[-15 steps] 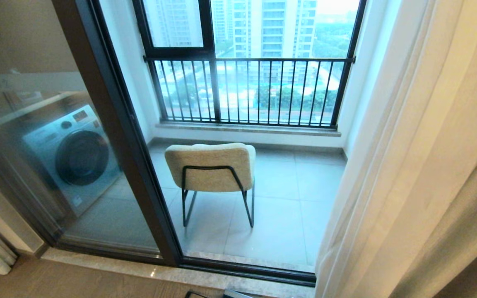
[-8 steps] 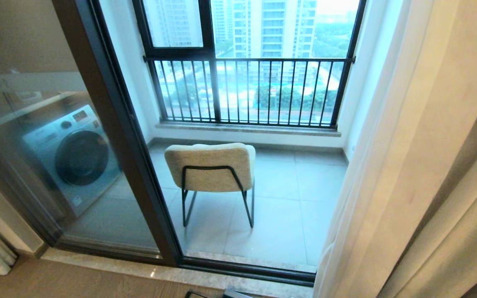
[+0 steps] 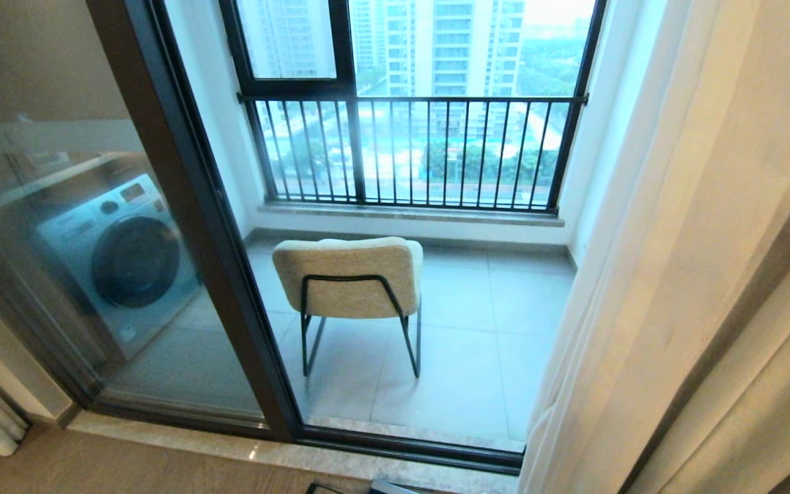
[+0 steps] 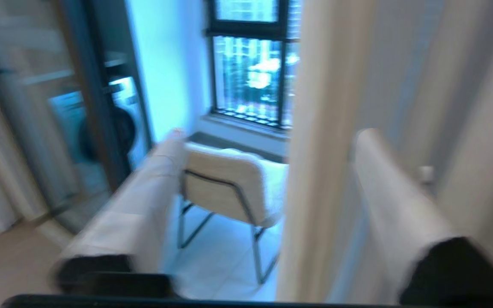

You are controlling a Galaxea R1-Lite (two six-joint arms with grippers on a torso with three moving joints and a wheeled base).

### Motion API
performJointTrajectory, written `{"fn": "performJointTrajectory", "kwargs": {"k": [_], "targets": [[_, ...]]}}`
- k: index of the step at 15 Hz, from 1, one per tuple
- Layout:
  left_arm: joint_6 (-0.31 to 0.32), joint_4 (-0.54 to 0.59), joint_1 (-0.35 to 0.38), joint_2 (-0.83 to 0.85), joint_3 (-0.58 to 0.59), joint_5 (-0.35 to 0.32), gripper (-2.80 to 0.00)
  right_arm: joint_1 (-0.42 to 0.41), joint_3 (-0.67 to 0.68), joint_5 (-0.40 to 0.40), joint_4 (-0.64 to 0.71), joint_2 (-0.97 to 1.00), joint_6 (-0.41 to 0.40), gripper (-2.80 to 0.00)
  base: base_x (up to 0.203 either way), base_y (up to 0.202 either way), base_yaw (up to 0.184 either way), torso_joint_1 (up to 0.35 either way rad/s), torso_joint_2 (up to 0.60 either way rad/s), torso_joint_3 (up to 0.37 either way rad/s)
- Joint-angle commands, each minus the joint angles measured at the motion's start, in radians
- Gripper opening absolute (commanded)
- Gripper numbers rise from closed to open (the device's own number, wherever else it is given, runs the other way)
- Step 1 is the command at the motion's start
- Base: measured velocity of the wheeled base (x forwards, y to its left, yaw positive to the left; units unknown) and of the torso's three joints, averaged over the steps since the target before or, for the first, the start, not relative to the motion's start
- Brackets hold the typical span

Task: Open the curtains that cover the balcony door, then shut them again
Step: Pull the inner curtains open on both sides

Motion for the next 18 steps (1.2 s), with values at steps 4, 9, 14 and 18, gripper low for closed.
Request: {"fn": "performJointTrajectory", "kwargs": {"k": [4, 9, 14, 18], "targets": [[0.0, -0.001, 0.0, 0.0, 0.0, 0.0, -2.8, 0.118, 0.113, 0.004, 0.008, -0.152, -0.001, -2.8, 0.0, 0.0, 0.0, 0.0, 0.0, 0.0], [0.0, -0.001, 0.0, 0.0, 0.0, 0.0, -2.8, 0.218, 0.229, -0.016, 0.124, -0.329, -0.064, -2.8, 0.0, 0.0, 0.0, 0.0, 0.0, 0.0], [0.0, -0.001, 0.0, 0.0, 0.0, 0.0, -2.8, 0.368, 0.281, -0.309, 0.41, -0.486, -0.245, -2.8, 0.0, 0.0, 0.0, 0.0, 0.0, 0.0], [0.0, -0.001, 0.0, 0.0, 0.0, 0.0, -2.8, 0.414, 0.31, -0.528, 0.607, -0.664, -0.306, -2.8, 0.0, 0.0, 0.0, 0.0, 0.0, 0.0]]}}
